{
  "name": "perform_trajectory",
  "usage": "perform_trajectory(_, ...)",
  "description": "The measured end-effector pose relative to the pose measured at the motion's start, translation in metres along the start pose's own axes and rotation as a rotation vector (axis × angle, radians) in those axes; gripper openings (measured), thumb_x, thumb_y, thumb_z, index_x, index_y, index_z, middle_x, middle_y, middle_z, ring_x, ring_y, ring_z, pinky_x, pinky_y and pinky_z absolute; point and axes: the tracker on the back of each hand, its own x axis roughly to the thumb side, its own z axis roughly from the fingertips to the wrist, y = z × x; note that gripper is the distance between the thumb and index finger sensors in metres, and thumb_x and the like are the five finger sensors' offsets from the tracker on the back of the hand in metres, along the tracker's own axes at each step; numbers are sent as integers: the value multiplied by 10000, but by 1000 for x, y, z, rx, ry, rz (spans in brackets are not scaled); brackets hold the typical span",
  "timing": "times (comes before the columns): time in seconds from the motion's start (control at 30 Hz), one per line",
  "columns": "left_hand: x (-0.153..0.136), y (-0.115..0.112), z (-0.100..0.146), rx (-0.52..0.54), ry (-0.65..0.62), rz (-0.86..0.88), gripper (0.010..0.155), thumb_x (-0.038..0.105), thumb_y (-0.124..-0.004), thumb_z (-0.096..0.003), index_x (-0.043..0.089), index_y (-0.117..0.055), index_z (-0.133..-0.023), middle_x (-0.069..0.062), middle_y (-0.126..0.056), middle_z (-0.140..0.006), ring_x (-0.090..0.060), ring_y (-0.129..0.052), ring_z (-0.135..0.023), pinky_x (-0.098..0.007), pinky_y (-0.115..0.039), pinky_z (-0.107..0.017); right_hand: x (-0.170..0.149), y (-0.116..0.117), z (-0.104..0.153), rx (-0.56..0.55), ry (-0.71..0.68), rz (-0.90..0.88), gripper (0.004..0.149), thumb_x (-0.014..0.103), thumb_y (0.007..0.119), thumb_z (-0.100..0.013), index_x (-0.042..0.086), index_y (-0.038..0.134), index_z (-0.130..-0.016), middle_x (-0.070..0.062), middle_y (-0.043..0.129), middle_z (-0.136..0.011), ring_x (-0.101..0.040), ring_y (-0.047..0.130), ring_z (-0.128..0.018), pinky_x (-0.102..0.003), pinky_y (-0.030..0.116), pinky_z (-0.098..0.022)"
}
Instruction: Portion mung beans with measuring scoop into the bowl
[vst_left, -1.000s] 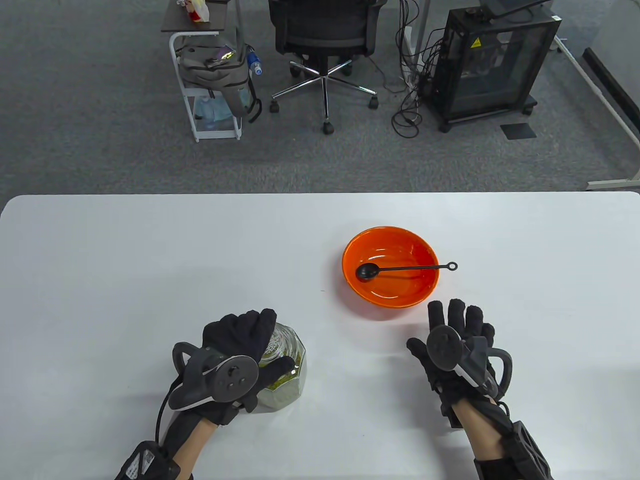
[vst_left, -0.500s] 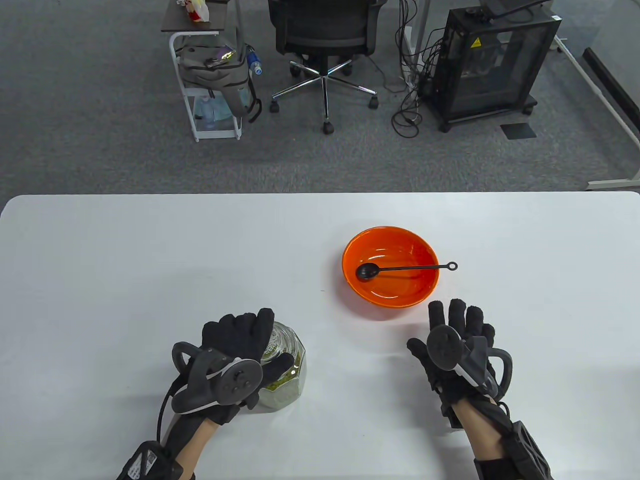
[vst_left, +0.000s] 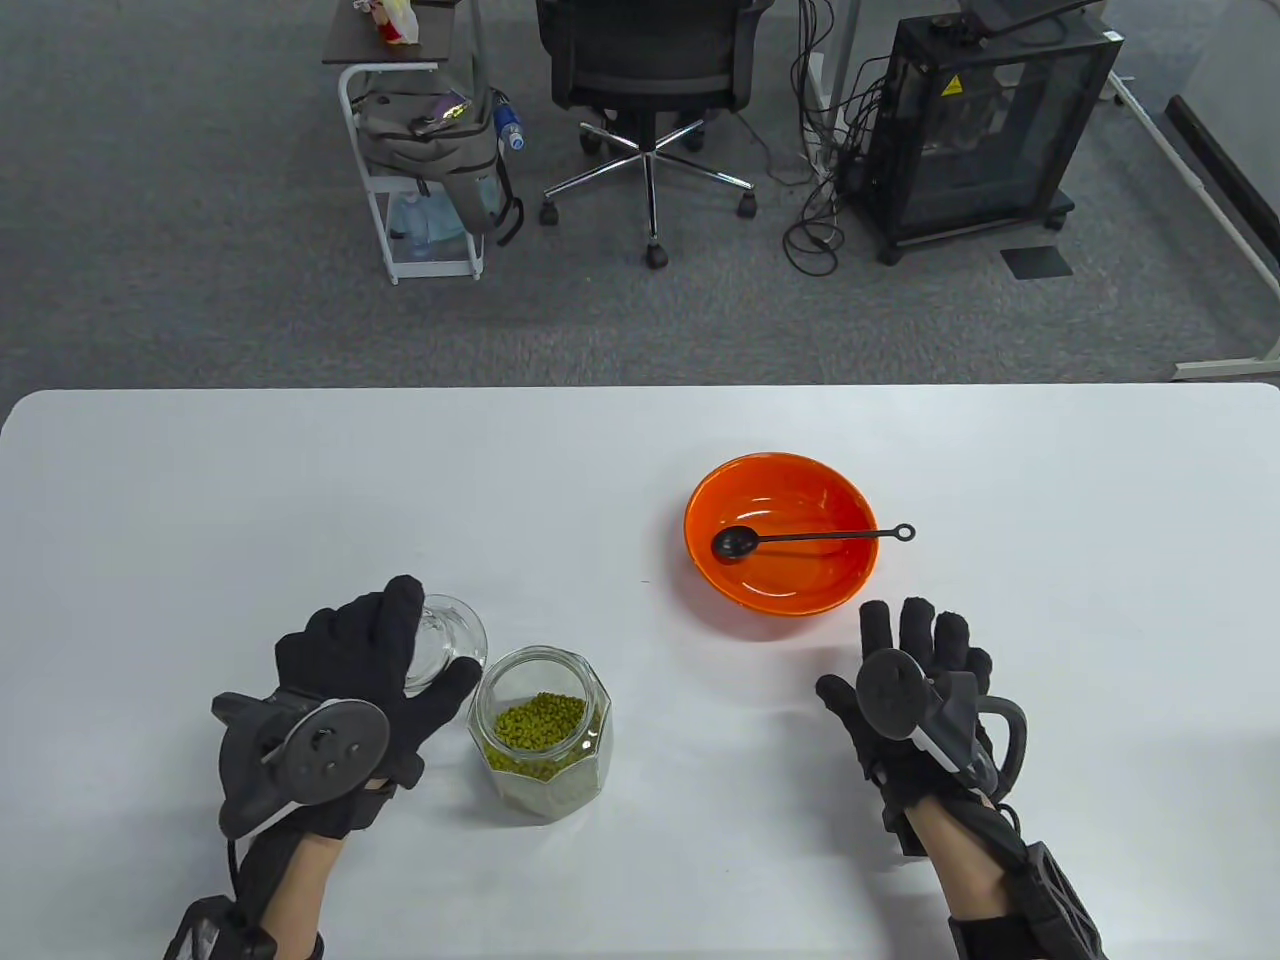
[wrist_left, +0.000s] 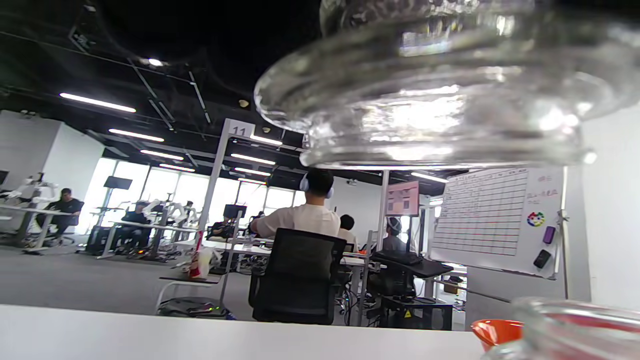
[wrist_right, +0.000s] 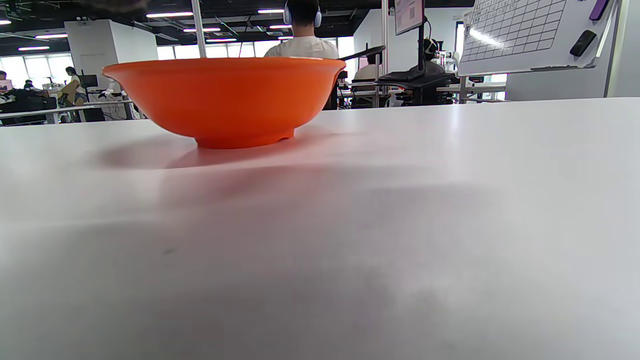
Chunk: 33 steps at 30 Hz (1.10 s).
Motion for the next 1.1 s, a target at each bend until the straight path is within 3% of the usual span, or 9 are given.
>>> perform_trajectory(0.37,-59,-42,2,-144,189,-80,895,725,-807,-471,68,-633,-1053,-244,-818,-949,-354,-910,-567,-566,-768,-502,-3,-2,-1,2,8,-11,868,677,599,-434,242,280,-1115,-211,263,-1177,-583,317,-1035,-735,387,-712)
perform_trajectory(0.7,-90,-79,2,-287,296,-134,919,705,-839,-462,61,-593,-1070,-244,-783,-974,-370,-896,-605,-580,-756,-527,-3,-1,-1,-1,6,-16,869,677,599,-434,241,280,-1115,-211,265,-1177,-581,320,-1035,-734,388,-712)
perform_trajectory(1.1,-118,-102,9,-410,408,-120,902,651,-869,-475,53,-564,-1077,-267,-713,-1016,-417,-855,-684,-619,-715,-577,-5,0,-2,19,9,-23,868,676,600,-435,238,283,-1115,-212,269,-1176,-583,321,-1033,-735,389,-711)
